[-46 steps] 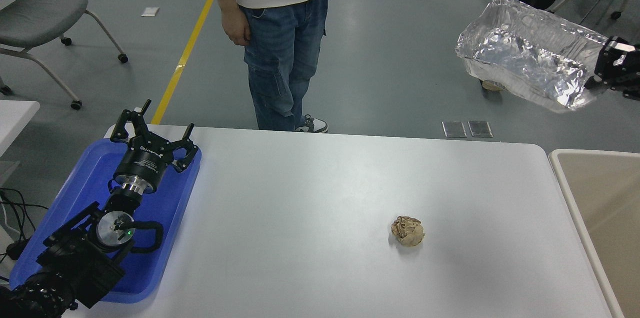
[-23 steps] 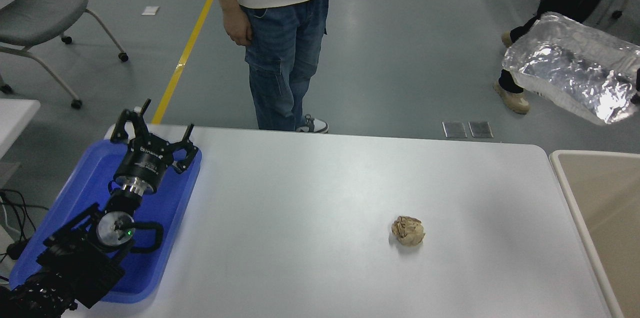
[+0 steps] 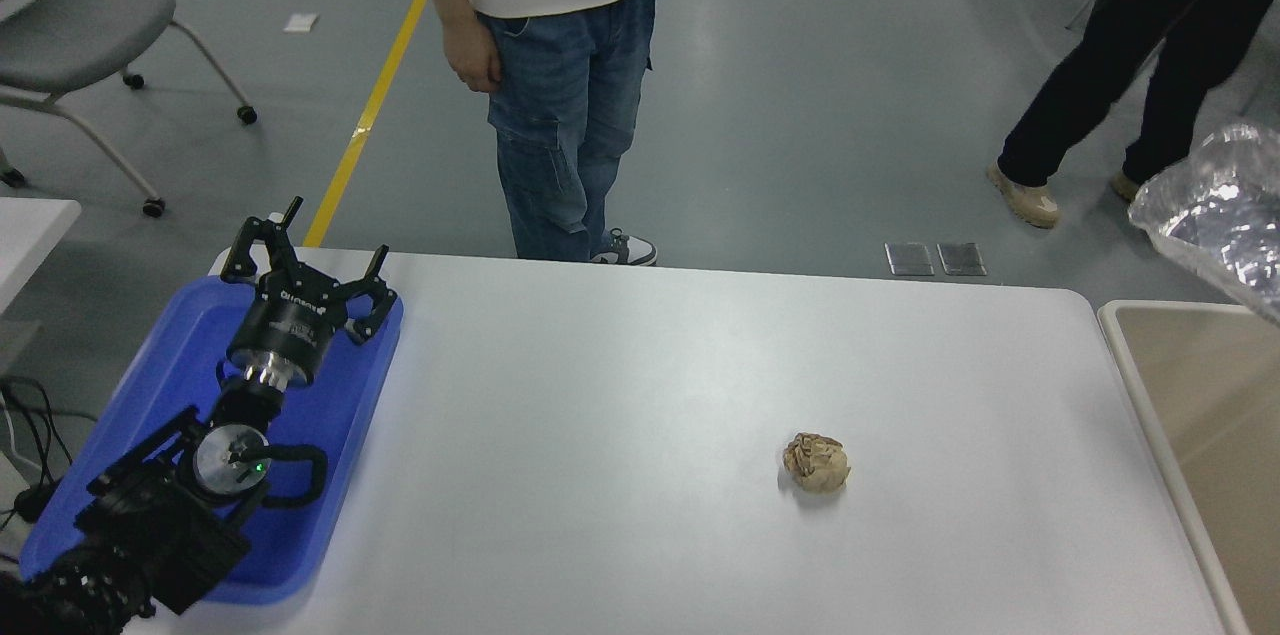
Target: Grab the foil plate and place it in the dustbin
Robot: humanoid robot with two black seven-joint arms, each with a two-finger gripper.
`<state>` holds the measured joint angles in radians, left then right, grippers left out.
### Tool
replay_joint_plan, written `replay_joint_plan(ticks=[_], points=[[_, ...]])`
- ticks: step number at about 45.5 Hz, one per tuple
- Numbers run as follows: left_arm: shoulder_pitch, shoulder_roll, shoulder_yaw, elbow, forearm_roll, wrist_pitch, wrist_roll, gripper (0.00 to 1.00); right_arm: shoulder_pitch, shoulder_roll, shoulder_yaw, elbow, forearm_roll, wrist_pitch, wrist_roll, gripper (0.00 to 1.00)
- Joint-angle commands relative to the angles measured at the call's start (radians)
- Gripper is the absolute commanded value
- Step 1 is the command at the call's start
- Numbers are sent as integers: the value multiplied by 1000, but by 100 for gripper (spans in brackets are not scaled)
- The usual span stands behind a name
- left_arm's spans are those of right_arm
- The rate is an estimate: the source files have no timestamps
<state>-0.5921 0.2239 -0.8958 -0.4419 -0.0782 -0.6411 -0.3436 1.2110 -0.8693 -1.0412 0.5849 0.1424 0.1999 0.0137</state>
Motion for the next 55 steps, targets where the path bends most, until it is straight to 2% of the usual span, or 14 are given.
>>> replay_joint_plan(ticks=[1,15,33,37,38,39,44,47,52,55], points=[[0,0,0,0,0,0,0,100,-300,-11,174,-118,0,-80,-18,0],[0,0,0,0,1,0,0,100,-559,81,371,-275,-1,-89,-18,0],[0,0,0,0,0,0,0,100,-588,119,398,-286,-9,-108,-18,0],[0,0,0,0,0,0,0,100,-585,119,398,-286,-10,-123,-18,15],[0,0,-2,0,0,0,0,100,-585,119,398,-286,-14,-132,-18,28],[0,0,0,0,0,0,0,100,-584,119,398,-286,-14,-135,-18,34],[0,0,0,0,0,1,0,100,-574,116,398,-287,-15,-143,-18,54],[0,0,0,0,0,0,0,100,-573,115,403,-287,-15,-143,-17,72],[0,0,0,0,0,0,0,100,-570,111,409,-286,-18,-143,-17,84],[0,0,0,0,0,0,0,100,-548,111,409,-284,-18,-142,-17,97]])
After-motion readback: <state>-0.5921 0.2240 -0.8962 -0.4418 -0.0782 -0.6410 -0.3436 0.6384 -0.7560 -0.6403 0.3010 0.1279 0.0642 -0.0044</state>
